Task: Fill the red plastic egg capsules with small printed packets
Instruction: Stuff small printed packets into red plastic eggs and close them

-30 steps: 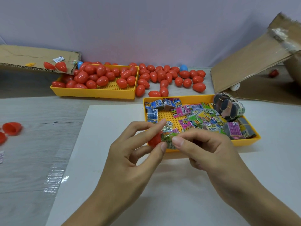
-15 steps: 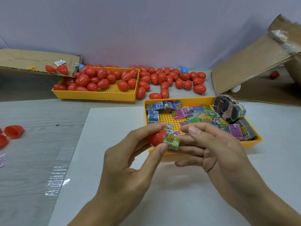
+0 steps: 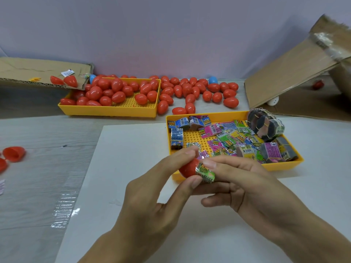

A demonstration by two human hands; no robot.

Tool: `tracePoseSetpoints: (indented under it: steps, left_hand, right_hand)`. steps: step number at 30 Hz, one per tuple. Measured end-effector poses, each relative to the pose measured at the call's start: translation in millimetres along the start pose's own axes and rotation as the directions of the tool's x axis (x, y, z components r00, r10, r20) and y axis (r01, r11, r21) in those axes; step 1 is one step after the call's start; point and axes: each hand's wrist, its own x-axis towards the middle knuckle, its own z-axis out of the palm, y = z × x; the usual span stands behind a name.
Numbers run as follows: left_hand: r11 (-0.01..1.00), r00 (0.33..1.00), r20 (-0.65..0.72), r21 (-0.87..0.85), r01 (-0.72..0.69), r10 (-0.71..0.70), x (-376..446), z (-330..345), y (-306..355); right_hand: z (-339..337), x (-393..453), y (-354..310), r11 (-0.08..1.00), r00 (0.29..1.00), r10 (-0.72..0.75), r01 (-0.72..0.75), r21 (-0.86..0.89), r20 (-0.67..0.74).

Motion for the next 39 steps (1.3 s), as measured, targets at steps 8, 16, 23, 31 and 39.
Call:
tracePoseSetpoints:
  steps: [8, 16, 23, 31, 39]
  left_hand:
    - [0.994, 0.992, 0.087, -0.04, 0.098, -0.094, -1.0, 0.7, 1.3]
    - [0.993, 0.983, 0.143, -0.012, 0.115, -0.112, 2.0, -2.8, 1.1]
    - [0.998, 0.991, 0.12, -0.008, 0.066, -0.065, 3.3, -2.9, 0.4]
    - [0.998, 0.988, 0.143, 0.044, 0.048, -0.054, 5.5, -0.2, 3.3]
    - [0.989, 0.983, 0.152, -0.082, 0.12, -0.107, 3.5, -0.6, 1.1]
  right_hand:
    - [-2.9, 1.3, -1.5, 0.991, 0.995, 0.089, -0.092, 0.093, 0.041]
    - [-3.7, 2.0, -1.9, 0.967, 0.984, 0.173, -0.179, 0.184, 0.052]
    - [-7.0, 3.1, -1.3, 0.972, 0.985, 0.157, -0.168, 0.165, 0.074]
    - [-12.0, 3.5, 0.5, 0.982, 0.985, 0.154, -0.161, 0.103, 0.072]
    - [-10.8, 2.5, 0.3, 0.991, 0.993, 0.108, -0.111, 0.069, 0.052]
